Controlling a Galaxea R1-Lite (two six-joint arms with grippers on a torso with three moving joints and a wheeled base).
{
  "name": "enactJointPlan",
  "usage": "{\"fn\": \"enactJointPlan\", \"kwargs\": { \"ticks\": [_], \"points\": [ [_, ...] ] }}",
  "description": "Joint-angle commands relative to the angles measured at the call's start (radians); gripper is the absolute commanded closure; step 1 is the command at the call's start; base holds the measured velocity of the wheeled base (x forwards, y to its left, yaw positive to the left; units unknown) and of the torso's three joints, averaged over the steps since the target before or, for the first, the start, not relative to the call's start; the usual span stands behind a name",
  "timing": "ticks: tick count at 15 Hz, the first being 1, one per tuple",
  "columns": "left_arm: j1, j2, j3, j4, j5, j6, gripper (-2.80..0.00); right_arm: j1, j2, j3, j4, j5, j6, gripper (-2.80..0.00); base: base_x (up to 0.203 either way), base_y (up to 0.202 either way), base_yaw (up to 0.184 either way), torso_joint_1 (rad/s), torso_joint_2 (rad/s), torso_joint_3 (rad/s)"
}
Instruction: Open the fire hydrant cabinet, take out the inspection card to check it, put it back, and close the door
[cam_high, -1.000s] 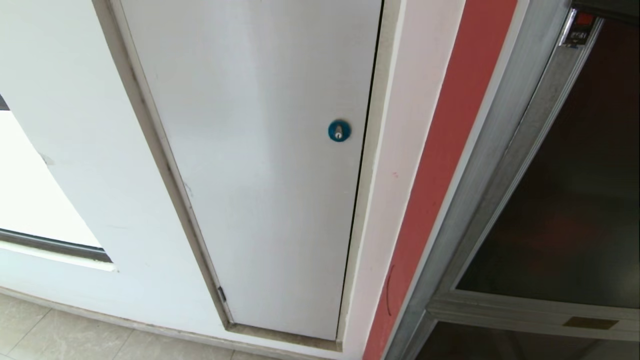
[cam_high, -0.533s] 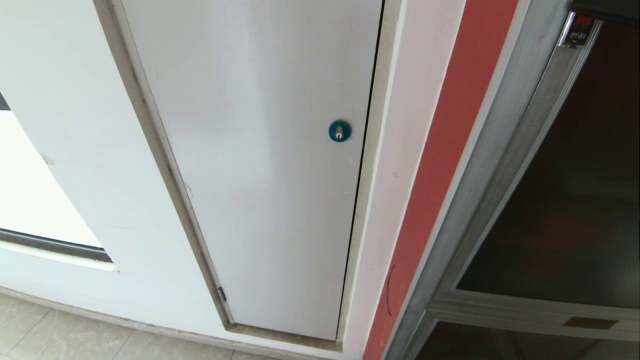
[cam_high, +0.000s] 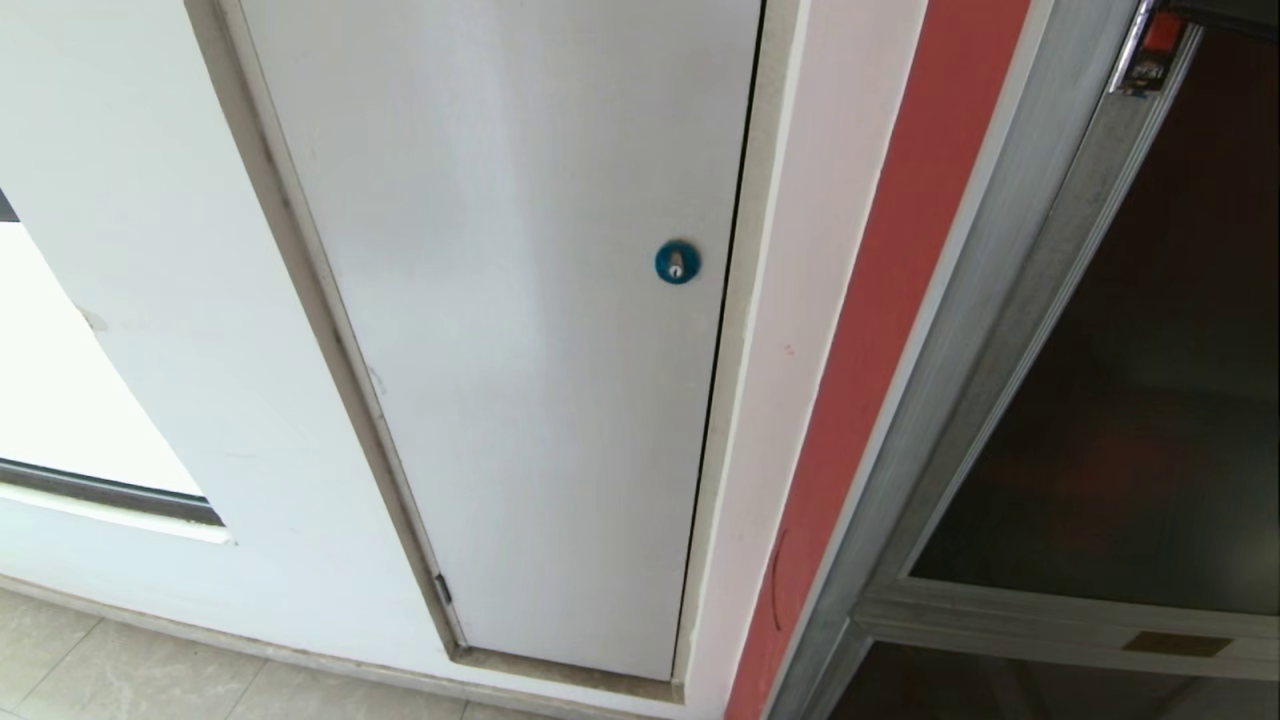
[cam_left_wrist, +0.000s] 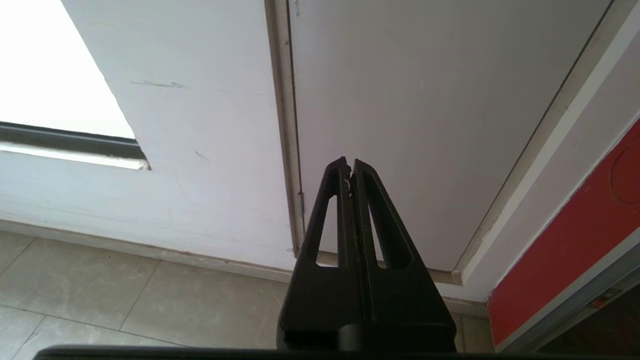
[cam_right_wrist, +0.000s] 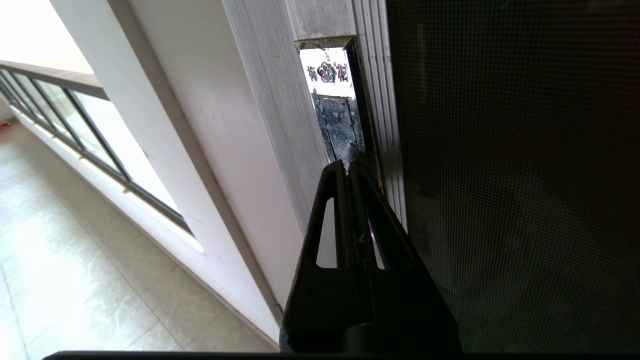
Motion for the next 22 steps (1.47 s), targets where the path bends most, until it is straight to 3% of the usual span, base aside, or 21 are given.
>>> {"fn": "enactJointPlan", "kwargs": {
  "ticks": [1, 16, 22],
  "points": [
    [0.001, 0.001, 0.000, -0.001, -0.001, 0.000, 0.00, 0.001, 0.005, 0.001, 0.001, 0.005, 0.000, 0.00, 0.000, 0.000, 0.000, 0.000, 0.00, 0.000],
    [0.001, 0.001, 0.000, -0.001, 0.000, 0.000, 0.00, 0.009, -0.290, 0.132, 0.011, 0.042, 0.004, 0.00, 0.000, 0.000, 0.000, 0.000, 0.00, 0.000],
    [0.001, 0.001, 0.000, -0.001, -0.001, 0.000, 0.00, 0.004, -0.479, 0.193, 0.014, 0.001, 0.049, 0.00, 0.000, 0.000, 0.000, 0.000, 0.00, 0.000]
  ]
}}
